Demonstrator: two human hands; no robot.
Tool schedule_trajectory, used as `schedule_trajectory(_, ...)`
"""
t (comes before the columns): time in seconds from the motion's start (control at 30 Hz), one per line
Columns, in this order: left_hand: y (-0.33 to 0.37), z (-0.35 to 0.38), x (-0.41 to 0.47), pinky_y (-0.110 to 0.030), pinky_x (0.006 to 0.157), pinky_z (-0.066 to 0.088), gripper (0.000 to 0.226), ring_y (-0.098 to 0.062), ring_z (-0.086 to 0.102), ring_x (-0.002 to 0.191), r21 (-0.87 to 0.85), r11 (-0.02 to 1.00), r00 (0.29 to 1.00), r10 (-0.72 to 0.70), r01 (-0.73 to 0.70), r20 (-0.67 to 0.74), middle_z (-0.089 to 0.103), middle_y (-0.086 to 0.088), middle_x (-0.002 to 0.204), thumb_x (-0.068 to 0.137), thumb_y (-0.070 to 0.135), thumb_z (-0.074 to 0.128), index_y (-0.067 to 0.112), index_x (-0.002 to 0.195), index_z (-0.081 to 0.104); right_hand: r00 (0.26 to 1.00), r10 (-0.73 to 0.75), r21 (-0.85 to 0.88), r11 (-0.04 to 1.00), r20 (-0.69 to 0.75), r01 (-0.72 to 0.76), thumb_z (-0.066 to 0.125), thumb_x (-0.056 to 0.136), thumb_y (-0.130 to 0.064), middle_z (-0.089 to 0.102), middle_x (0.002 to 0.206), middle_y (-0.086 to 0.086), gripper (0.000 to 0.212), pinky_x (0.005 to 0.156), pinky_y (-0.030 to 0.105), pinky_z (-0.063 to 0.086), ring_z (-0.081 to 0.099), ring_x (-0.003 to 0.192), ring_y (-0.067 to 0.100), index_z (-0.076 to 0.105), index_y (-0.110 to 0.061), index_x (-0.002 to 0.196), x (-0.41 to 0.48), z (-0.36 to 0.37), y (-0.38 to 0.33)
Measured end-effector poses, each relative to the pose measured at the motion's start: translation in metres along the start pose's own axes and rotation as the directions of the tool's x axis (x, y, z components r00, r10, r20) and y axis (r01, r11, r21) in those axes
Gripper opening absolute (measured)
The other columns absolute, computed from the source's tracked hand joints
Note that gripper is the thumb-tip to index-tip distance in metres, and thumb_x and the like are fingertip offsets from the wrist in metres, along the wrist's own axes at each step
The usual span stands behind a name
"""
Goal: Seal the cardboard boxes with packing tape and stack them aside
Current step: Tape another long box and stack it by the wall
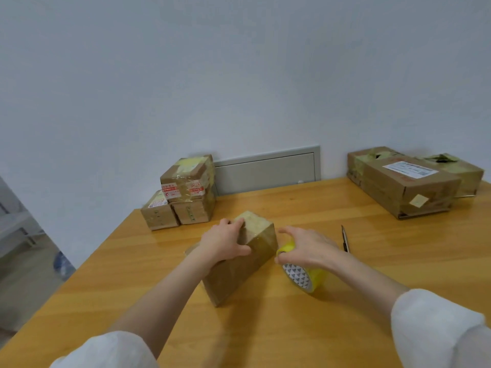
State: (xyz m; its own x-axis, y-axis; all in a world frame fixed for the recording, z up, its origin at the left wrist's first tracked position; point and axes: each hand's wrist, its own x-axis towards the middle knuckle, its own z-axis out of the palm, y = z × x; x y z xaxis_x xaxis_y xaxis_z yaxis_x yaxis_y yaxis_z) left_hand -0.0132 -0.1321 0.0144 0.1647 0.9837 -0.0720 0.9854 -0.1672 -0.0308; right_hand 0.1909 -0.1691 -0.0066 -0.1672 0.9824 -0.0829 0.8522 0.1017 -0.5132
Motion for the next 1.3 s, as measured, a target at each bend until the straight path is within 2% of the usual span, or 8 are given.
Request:
schedule_trajectory(0.13, 0.013, -0.003, 0.005, -0.046, 0.097, 0.047, 0.082, -0.033, 0.049, 0.120, -0.135, 0.990, 0.999, -0.039, 0.035, -0.028, 0.041, -0.014, 0.138, 0.082, 0.056, 0.061, 0.030, 0.150, 0.023, 0.995, 0.050, 0.272, 0.962, -0.084, -0.026, 0.073, 0.070, -0.036, 0.052, 0.131, -0.005, 0.075, 0.088, 0.036, 0.051, 0.052, 0.103, 0.014, 0.041, -0.036, 0.138, -0.001, -0.006, 0.013)
schedule_trajectory(0.4, 0.026, -0.003, 0.009, -0.049, 0.100, 0.044, 0.078, -0.034, 0.047, 0.123, -0.099, 0.994, 0.999, -0.049, 0.049, 0.000, 0.043, -0.014, 0.141, 0.085, 0.052, 0.060, 0.028, 0.150, 0.023, 0.996, 0.035, 0.330, 0.944, -0.079, -0.007, 0.070, 0.066, -0.030, 0.056, 0.120, -0.008, 0.075, 0.083, 0.042, 0.054, 0.062, 0.098, 0.018, 0.041, -0.042, 0.134, -0.011, 0.000, 0.032)
schedule_trajectory(0.6, 0.002, -0.042, 0.008, -0.046, 0.095, 0.051, 0.058, -0.023, 0.059, 0.113, -0.583, 0.806, 0.956, 0.081, 0.104, 0.283, 0.057, -0.001, 0.131, 0.090, 0.051, 0.056, 0.035, 0.143, 0.038, 0.930, 0.032, 0.401, 0.908, -0.366, 0.126, 0.078, 0.067, -0.033, 0.058, 0.119, -0.009, 0.055, 0.086, 0.034, 0.045, 0.052, 0.107, 0.013, 0.055, -0.032, 0.118, 0.004, -0.042, 0.021)
schedule_trajectory(0.7, -0.005, -0.049, 0.005, -0.044, 0.099, 0.048, 0.047, -0.021, 0.059, 0.113, -0.440, 0.897, 0.952, 0.110, 0.028, 0.286, 0.060, -0.002, 0.129, 0.096, 0.048, 0.047, 0.027, 0.138, 0.048, 0.930, 0.048, 0.473, 0.870, -0.365, 0.141, 0.081, 0.067, -0.039, 0.057, 0.109, -0.007, 0.044, 0.080, 0.031, 0.041, 0.051, 0.102, 0.013, 0.060, -0.029, 0.105, 0.017, -0.058, 0.000)
schedule_trajectory(0.83, 0.005, -0.037, 0.003, -0.037, 0.107, 0.037, 0.072, -0.026, 0.042, 0.133, -0.080, 0.988, 0.989, 0.125, -0.131, -0.078, 0.040, -0.009, 0.148, 0.091, 0.047, 0.056, 0.015, 0.149, 0.027, 0.940, 0.051, 0.472, 0.873, -0.336, 0.122, 0.080, 0.069, -0.037, 0.059, 0.104, -0.004, 0.044, 0.076, 0.029, 0.042, 0.053, 0.098, 0.016, 0.062, -0.026, 0.107, 0.031, -0.057, -0.026)
schedule_trajectory(0.97, 0.019, -0.012, 0.000, -0.045, 0.109, 0.035, 0.112, -0.030, 0.029, 0.139, -0.050, 0.987, 0.988, 0.151, -0.153, -0.032, 0.019, -0.007, 0.158, 0.073, 0.057, 0.071, 0.014, 0.153, 0.005, 0.948, 0.005, 0.456, 0.877, -0.318, 0.148, 0.081, 0.068, -0.030, 0.056, 0.105, -0.006, 0.055, 0.077, 0.026, 0.042, 0.052, 0.099, 0.014, 0.058, -0.025, 0.118, 0.037, -0.052, -0.041)
schedule_trajectory(1.13, 0.014, -0.002, 0.008, -0.039, 0.097, 0.045, 0.117, -0.028, 0.048, 0.124, -0.109, 0.992, 0.994, 0.047, -0.058, -0.100, 0.041, -0.010, 0.144, 0.072, 0.044, 0.075, 0.011, 0.153, -0.003, 0.932, -0.065, 0.389, 0.896, -0.357, 0.212, 0.078, 0.069, -0.024, 0.054, 0.111, -0.006, 0.070, 0.076, 0.024, 0.039, 0.050, 0.098, 0.012, 0.049, -0.027, 0.133, 0.036, -0.038, -0.043)
schedule_trajectory(1.3, 0.013, -0.002, 0.009, -0.039, 0.098, 0.045, 0.114, -0.026, 0.046, 0.125, -0.147, 0.988, 0.996, 0.025, -0.038, -0.090, 0.040, -0.008, 0.144, 0.072, 0.045, 0.074, 0.013, 0.154, 0.000, 0.934, -0.042, 0.373, 0.909, -0.355, 0.183, 0.072, 0.071, -0.025, 0.058, 0.101, -0.004, 0.055, 0.074, 0.026, 0.041, 0.053, 0.094, 0.015, 0.057, -0.026, 0.124, 0.035, -0.042, -0.046)
